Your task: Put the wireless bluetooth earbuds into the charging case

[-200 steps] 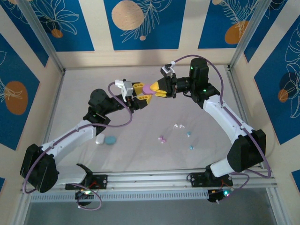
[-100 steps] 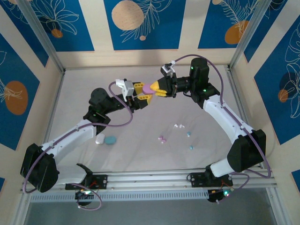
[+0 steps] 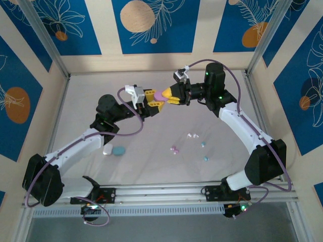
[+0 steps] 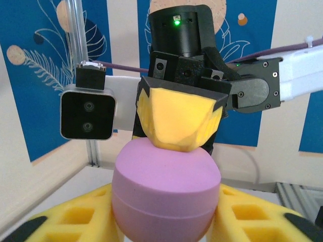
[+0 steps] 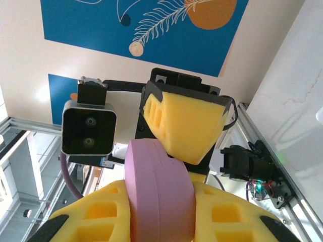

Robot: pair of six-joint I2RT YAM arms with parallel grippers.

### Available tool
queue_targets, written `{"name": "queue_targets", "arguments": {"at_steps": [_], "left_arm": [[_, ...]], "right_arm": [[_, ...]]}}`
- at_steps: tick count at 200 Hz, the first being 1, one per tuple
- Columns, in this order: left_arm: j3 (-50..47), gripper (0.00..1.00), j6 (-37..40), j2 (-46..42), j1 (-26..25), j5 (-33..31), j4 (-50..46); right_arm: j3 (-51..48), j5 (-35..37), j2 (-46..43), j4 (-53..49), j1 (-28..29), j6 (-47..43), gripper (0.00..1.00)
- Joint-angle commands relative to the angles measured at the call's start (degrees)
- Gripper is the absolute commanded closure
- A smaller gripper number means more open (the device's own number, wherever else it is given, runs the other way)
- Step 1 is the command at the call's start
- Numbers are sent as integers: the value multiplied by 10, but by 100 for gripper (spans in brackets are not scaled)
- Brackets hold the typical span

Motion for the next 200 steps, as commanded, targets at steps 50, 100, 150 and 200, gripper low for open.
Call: {"name": "queue_targets", "arguments": {"at_steps": [50, 100, 150, 200], "left_arm": [[11, 75, 6, -2, -6, 7, 1], [-4, 77, -15, -9, -7, 10, 6], [-20, 77, -45, -7, -7, 11, 26], [-19, 77, -67, 1, -11, 18, 43]], "right_arm": [[13, 24, -27, -96, -7, -70, 61], [40, 130, -74, -252, -29, -253, 31], [-5, 251, -149, -267, 9, -546, 30], [16, 321, -139, -317, 57, -653, 28]]}}
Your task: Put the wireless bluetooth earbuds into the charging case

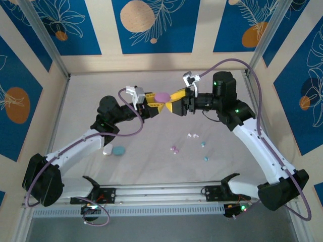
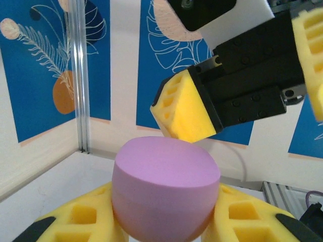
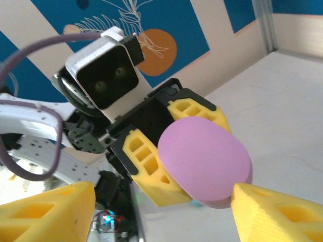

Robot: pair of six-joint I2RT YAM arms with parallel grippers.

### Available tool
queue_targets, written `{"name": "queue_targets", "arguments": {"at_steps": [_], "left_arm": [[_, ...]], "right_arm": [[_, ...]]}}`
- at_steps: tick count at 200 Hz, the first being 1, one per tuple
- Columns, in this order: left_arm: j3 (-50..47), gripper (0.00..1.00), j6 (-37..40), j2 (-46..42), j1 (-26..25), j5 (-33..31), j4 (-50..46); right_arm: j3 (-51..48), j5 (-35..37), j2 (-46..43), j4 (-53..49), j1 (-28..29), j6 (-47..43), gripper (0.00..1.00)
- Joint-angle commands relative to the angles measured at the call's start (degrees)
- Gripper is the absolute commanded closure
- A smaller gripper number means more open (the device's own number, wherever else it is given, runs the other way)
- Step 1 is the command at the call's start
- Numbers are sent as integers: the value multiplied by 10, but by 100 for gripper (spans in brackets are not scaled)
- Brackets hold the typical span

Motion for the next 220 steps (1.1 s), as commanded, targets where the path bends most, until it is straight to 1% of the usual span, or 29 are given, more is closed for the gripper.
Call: {"name": "queue_targets", "arguments": {"at_steps": [1, 21, 55, 89, 109, 153, 180, 220], "left_arm": [[-2, 77, -22, 1, -9, 19, 46], [0, 77, -29, 6, -11, 25, 51], [4, 77, -29, 4, -13, 32, 47], [11, 77, -23, 6, -13, 50, 30], [10, 77, -23, 3, -13, 55, 29], [11, 77, -17, -2, -14, 60, 18], [13, 77, -18, -1, -14, 61, 17], [10, 77, -20, 0, -14, 57, 20]], "right_arm": [[9, 50, 14, -44, 10, -85, 28], [12, 70, 20, -48, 13, -88, 28], [11, 83, 22, -43, 15, -89, 27], [9, 78, 22, -17, 4, -49, 28], [18, 100, 30, -27, -5, -37, 28], [21, 62, 39, -5, -55, 39, 29], [31, 72, 49, -18, -60, 47, 29], [50, 59, 60, -36, -61, 63, 29]]}}
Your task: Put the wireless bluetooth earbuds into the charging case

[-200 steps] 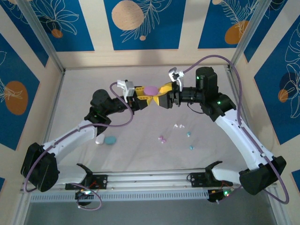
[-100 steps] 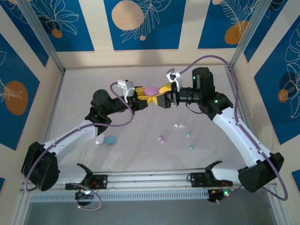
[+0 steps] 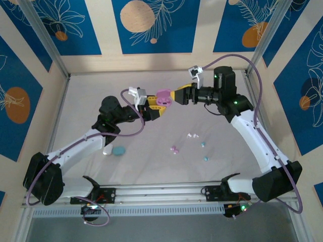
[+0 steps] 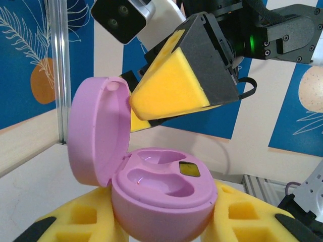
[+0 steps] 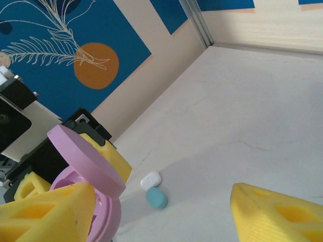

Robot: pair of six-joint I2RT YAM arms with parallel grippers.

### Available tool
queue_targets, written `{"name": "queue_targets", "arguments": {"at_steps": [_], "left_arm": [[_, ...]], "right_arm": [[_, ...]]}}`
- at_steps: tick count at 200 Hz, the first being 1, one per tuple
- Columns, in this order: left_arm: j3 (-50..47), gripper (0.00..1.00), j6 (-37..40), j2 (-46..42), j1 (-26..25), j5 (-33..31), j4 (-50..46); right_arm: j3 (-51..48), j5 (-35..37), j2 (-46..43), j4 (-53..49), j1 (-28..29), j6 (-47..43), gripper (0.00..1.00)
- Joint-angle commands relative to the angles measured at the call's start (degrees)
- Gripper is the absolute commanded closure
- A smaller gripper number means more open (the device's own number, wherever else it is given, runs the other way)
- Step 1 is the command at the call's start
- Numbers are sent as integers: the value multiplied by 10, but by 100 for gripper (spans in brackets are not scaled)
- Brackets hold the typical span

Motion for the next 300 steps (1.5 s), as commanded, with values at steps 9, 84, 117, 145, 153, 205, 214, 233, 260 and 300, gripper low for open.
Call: {"name": "queue_targets", "arguments": {"at_steps": [9, 84, 117, 145, 153, 205, 214, 233, 260, 300], "left_arm": [[7, 77, -1, -8, -7, 19, 28], [-43, 77, 30, -45, -7, -63, 15], [-62, 77, 15, -59, -8, -68, 27], [-72, 77, 22, -79, -8, -81, 14], [-73, 76, 25, -85, -8, -86, 8], [-76, 76, 44, -121, -8, -107, -22], [-76, 76, 48, -125, -8, -109, -30], [-78, 76, 56, -135, -8, -113, -40], [-79, 76, 64, -140, -8, -116, -49], [-76, 76, 66, -136, -8, -111, -52]], "right_arm": [[28, -4, 4, -16, -4, 29, 28], [-15, 24, -75, -52, -118, 118, 36], [-65, 20, -24, -167, -183, 116, 56], [-110, 20, 27, -232, -146, 87, 62], [-119, 52, 38, -252, -120, 83, 63], [-210, 147, 78, -236, 30, 195, 63], [-229, 148, 75, -212, 49, 240, 62], [-263, 153, 80, -186, 73, 326, 63], [-293, 166, 88, -157, 105, 381, 62], [-307, 177, 117, -116, 127, 419, 62]]}}
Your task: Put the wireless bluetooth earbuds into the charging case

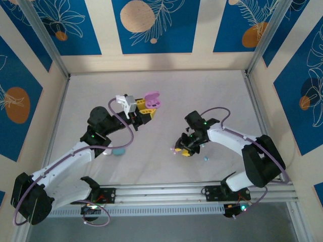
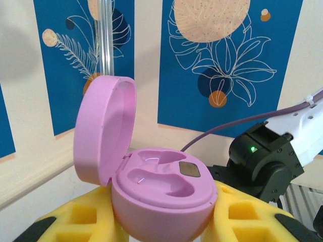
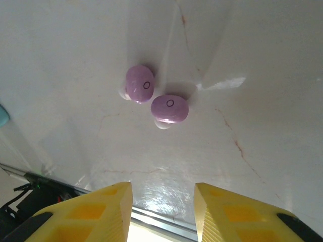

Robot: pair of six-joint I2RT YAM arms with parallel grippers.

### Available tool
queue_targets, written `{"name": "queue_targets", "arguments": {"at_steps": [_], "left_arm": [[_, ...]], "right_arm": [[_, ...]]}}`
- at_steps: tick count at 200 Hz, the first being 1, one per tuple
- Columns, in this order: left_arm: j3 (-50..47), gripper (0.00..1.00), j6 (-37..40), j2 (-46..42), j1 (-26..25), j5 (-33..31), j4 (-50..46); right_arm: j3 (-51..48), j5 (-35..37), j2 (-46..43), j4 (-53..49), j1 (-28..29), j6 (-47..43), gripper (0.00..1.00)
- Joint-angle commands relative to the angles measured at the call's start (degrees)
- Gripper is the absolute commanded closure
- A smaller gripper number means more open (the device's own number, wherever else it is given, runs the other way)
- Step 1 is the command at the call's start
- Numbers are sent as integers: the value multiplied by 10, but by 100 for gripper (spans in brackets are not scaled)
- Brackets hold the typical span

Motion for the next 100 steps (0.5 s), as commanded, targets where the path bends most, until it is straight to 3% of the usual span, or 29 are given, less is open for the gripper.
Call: {"name": "queue_targets", "arguments": {"at_steps": [1, 100], "left_arm": [[-3, 76, 13, -6, -6, -1, 1], [7, 76, 18, 2, -6, 0, -13]], "right_arm": [[-6, 17, 19, 29, 9, 51, 62], [-15, 24, 64, 82, 11, 76, 62]]}}
